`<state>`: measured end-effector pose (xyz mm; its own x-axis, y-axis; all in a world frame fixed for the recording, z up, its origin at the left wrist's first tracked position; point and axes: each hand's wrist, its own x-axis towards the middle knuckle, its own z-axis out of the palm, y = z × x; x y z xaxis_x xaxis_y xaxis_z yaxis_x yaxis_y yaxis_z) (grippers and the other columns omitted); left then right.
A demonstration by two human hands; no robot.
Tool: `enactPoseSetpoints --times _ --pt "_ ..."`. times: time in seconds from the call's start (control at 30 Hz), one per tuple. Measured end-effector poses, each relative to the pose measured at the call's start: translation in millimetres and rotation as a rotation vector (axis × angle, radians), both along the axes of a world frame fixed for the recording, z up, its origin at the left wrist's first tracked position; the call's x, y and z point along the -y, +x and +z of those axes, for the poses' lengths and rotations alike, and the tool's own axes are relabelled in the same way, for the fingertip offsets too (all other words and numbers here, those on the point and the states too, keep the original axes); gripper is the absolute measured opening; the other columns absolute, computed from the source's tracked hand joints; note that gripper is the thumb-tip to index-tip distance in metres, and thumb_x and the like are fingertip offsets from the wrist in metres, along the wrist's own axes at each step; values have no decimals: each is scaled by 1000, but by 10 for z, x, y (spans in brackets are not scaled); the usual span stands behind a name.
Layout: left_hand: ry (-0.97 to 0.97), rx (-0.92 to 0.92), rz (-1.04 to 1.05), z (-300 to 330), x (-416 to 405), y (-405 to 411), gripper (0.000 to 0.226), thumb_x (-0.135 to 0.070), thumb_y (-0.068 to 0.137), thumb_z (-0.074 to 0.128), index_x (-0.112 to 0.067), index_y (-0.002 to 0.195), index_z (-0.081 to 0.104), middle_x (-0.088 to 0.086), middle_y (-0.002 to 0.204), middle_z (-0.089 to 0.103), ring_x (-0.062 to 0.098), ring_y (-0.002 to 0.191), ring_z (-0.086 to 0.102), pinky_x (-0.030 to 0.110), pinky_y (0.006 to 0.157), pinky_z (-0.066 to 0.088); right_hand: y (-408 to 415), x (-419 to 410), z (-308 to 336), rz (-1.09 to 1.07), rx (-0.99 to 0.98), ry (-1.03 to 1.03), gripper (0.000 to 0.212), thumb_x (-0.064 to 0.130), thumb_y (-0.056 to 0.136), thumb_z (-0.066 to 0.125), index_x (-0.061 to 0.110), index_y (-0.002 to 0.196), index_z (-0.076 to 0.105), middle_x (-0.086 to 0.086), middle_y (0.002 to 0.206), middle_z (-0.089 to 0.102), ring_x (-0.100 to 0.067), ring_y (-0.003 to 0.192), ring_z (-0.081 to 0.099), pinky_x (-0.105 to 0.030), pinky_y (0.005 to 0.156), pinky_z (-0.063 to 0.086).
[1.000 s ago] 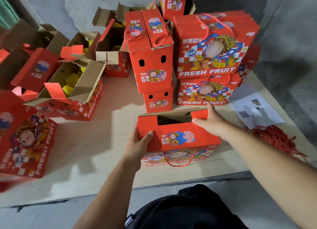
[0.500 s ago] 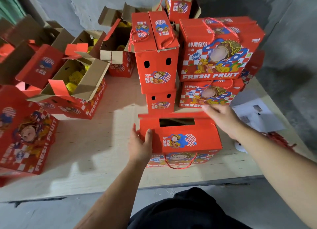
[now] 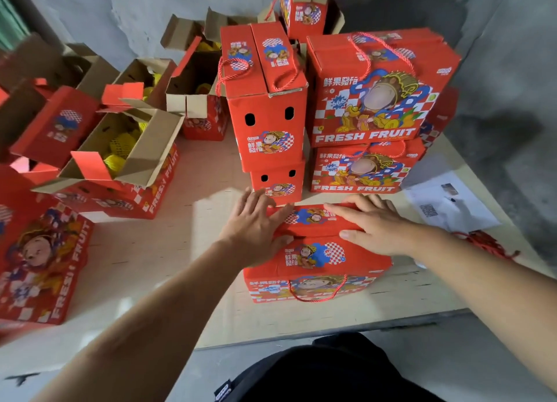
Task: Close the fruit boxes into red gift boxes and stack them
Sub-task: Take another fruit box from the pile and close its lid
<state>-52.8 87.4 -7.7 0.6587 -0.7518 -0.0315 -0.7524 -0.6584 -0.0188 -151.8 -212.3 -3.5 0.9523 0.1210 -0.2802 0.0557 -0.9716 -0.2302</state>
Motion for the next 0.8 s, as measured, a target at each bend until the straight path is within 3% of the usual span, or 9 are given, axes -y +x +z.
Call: enactPoseSetpoints --times 0.03,0.1,0.23,0.33,0.43,0.53,0.6,0.73,0.8 --pt "27 -61 -6 -22 22 22 72 -70 100 35 -36 162 27 8 154 42 37 146 35 53 126 17 18 -4 16 9 6 -21 63 59 103 40 65 154 3 17 149 24 -20 131 23 -48 114 26" --pt "61 -129 -10 -36 57 92 70 -69 101 32 -41 163 15 4 156 41 35 141 44 48 119 31 29 -23 32 53 84 -89 62 62 102 33 57 158 7 15 143 31 -21 121 30 -46 108 31" --pt "83 -14 -13 -53 67 81 74 -77 96 19 -42 162 12 3 143 50 32 123 54 46 104 41 -49 -126 -70 54 227 -239 75 66 98 30 31 163 23 5 140 43 -24 117 39 -45 101 37" --pt "72 29 24 -124 88 -50 86 -87 89 8 -40 162 10 2 138 50 30 119 52 46 103 40 -118 -158 -218 12 197 -303 82 72 97 23 32 165 1 1 149 34 -27 129 37 -46 106 32" --pt "44 20 48 -198 103 -83 90 -89 89 3 -37 163 5 3 140 47 28 123 48 45 108 37 -47 -154 -236 19 101 -310 84 81 93 2 37 158 -26 -4 160 14 -27 148 17 -48 116 17" --pt "33 11 60 -213 108 -101 90 -85 89 -1 -35 164 4 2 147 43 27 130 42 44 114 33 -19 -192 -189 -14 -3 -221 86 89 87 2 46 153 -33 1 168 -2 -26 155 -2 -50 120 5" --pt "-67 -12 89 -179 101 -143 90 -83 92 5 -30 165 12 3 152 41 27 136 39 45 118 30 -70 -212 -158 -52 41 -159 84 87 87 5 50 156 -24 4 170 -1 -23 156 -1 -48 122 7" --pt "-395 -29 165 -177 2 -357 67 -68 102 32 -25 153 39 6 150 44 29 133 42 48 111 38 -256 -287 -124 -157 202 -63 80 79 92 18 40 163 14 5 169 15 -21 155 15 -46 121 19" --pt "-428 -10 168 -203 -47 -446 60 -61 103 37 -21 145 52 5 146 49 30 129 46 48 110 40 -355 -382 -170 -154 216 -36 79 75 95 19 36 163 17 6 171 12 -21 157 12 -47 123 17"
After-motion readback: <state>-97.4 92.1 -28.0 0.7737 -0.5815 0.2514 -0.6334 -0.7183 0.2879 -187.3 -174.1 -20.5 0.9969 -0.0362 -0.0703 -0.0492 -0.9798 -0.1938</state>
